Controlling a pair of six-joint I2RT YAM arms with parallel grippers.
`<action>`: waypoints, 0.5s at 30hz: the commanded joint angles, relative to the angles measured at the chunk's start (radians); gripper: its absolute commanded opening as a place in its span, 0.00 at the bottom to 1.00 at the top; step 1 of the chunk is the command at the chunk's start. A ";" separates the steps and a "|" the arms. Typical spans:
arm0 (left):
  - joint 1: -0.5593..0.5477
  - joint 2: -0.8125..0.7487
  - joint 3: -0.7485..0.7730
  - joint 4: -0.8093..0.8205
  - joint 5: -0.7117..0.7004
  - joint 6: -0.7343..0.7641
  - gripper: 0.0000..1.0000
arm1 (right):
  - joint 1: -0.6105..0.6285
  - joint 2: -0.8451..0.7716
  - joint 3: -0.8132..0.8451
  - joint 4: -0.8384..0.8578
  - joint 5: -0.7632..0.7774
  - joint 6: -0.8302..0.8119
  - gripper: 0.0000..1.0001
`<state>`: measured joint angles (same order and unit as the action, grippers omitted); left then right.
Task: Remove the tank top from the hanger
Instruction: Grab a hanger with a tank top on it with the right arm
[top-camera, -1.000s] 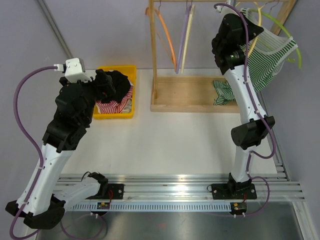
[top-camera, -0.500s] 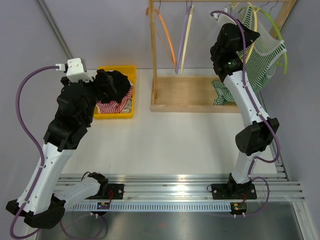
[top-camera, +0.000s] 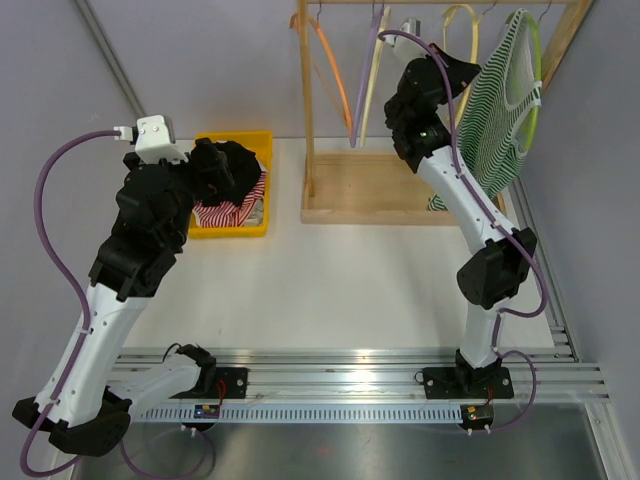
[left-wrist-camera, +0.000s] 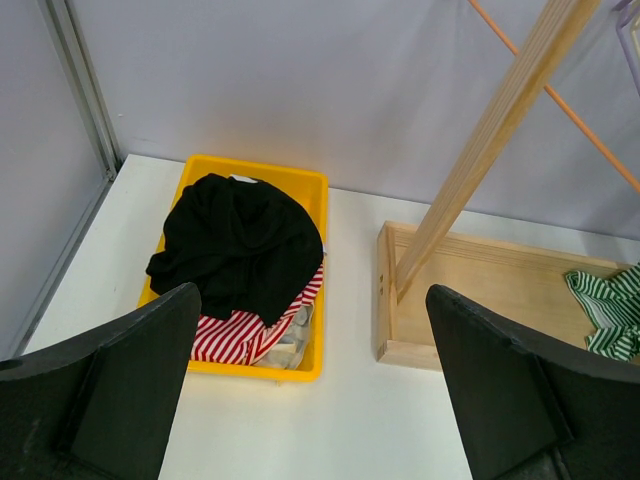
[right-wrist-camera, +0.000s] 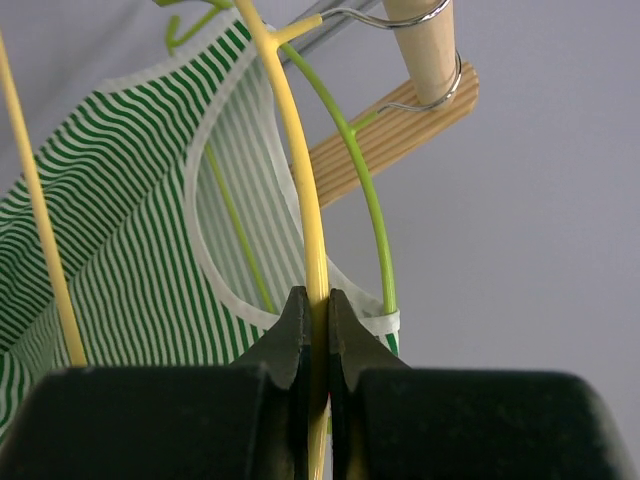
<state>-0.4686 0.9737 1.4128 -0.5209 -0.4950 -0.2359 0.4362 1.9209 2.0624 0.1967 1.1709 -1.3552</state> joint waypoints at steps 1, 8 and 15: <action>-0.002 0.005 -0.003 0.048 0.024 -0.005 0.99 | 0.077 0.070 0.022 0.072 -0.065 -0.096 0.00; -0.002 0.002 -0.002 0.047 0.022 -0.005 0.99 | 0.156 0.157 0.096 0.112 -0.056 -0.159 0.00; -0.002 0.000 -0.002 0.044 0.021 -0.006 0.99 | 0.183 0.155 0.131 0.133 -0.039 -0.088 0.00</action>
<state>-0.4686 0.9783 1.4128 -0.5213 -0.4923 -0.2363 0.5922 2.0460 2.1727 0.3645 1.2236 -1.4841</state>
